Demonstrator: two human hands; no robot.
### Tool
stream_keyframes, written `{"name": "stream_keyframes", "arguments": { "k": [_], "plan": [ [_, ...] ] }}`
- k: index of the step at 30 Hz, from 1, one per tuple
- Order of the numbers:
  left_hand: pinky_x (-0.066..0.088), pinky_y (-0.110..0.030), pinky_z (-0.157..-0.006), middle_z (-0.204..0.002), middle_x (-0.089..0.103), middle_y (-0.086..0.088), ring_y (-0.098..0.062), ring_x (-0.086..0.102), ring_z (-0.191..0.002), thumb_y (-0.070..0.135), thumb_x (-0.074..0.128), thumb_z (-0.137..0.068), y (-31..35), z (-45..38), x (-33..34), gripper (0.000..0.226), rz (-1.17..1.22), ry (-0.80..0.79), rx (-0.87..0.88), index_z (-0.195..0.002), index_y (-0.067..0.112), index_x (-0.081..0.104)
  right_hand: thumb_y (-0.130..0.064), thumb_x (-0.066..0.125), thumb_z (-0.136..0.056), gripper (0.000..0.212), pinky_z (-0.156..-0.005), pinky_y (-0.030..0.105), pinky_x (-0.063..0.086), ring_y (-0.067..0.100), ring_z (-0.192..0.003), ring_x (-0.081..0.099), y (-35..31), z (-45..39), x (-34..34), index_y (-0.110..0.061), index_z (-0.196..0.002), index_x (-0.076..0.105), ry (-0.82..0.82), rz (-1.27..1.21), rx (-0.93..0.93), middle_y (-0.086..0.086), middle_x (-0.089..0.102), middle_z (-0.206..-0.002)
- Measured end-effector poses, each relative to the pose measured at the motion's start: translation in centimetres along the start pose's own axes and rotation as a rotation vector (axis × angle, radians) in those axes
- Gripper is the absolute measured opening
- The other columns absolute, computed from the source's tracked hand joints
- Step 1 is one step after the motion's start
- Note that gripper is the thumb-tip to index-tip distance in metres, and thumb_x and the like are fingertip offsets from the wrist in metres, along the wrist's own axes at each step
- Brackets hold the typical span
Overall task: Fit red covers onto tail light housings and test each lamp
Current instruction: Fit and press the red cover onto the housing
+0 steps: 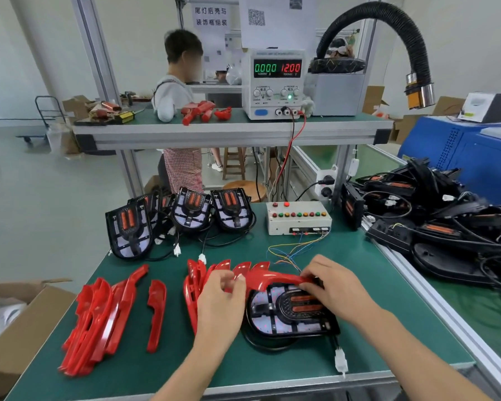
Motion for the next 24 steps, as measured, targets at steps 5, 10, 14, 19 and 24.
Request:
{"name": "stream_keyframes", "arguments": {
  "k": [5,10,14,19,24],
  "plan": [
    [0.045,-0.031,-0.084,-0.100,0.066,0.011,-0.013,0.063,-0.092,0.038,0.060,-0.097,-0.4,1.8,1.4,0.020,-0.443,-0.173,0.127,-0.113,0.026,0.056,-0.034,0.074,-0.090,0.014,-0.084,0.038,0.046,0.016,-0.092,0.055,0.4,-0.7,0.6,-0.021,-0.097,0.075,-0.038,0.039,-0.058,-0.011,0.062,-0.092],
    [0.044,-0.031,-0.082,-0.103,0.066,0.007,-0.015,0.062,-0.096,0.041,0.055,-0.100,-0.3,1.9,2.5,0.039,-0.435,-0.223,0.093,-0.132,0.019,0.049,-0.029,0.078,-0.088,0.005,-0.089,0.032,0.044,0.009,-0.095,0.056,3.4,-0.1,1.0,-0.027,-0.092,0.076,-0.016,-0.135,0.080,-0.015,0.060,-0.096],
    [0.041,-0.027,-0.080,-0.097,0.059,0.011,-0.012,0.058,-0.090,0.041,0.055,-0.100,-0.3,1.7,3.2,0.036,-0.461,-0.252,0.073,-0.127,0.018,0.052,-0.026,0.080,-0.086,0.009,-0.083,0.016,0.042,0.003,-0.092,0.061,5.5,0.6,1.8,-0.034,-0.089,0.076,-0.054,-0.339,0.244,-0.012,0.062,-0.100],
    [0.055,-0.037,-0.083,-0.086,0.067,0.001,-0.021,0.066,-0.084,0.033,0.059,-0.095,-1.0,1.2,3.7,0.015,-0.361,-0.313,-0.053,-0.098,0.019,0.064,-0.018,0.082,-0.084,0.013,-0.081,0.010,0.043,0.003,-0.086,0.062,5.9,0.4,2.3,-0.030,-0.086,0.079,-0.014,-0.461,0.314,-0.010,0.065,-0.100],
    [0.052,-0.029,-0.064,-0.071,0.064,-0.003,-0.016,0.058,-0.063,0.027,0.060,-0.096,-1.9,1.0,4.3,0.018,-0.254,-0.336,-0.115,-0.091,0.013,0.069,-0.018,0.084,-0.083,0.016,-0.090,0.027,0.053,0.007,-0.088,0.067,6.6,0.7,2.9,-0.034,-0.086,0.080,-0.019,-0.550,0.353,-0.011,0.067,-0.104]
  ]
}}
Point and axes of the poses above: each hand's wrist, its own z-axis away from the middle knuckle, its own x-axis out of the palm, y = z × x, the point moved 9 cm from there along -z, towards the middle knuckle
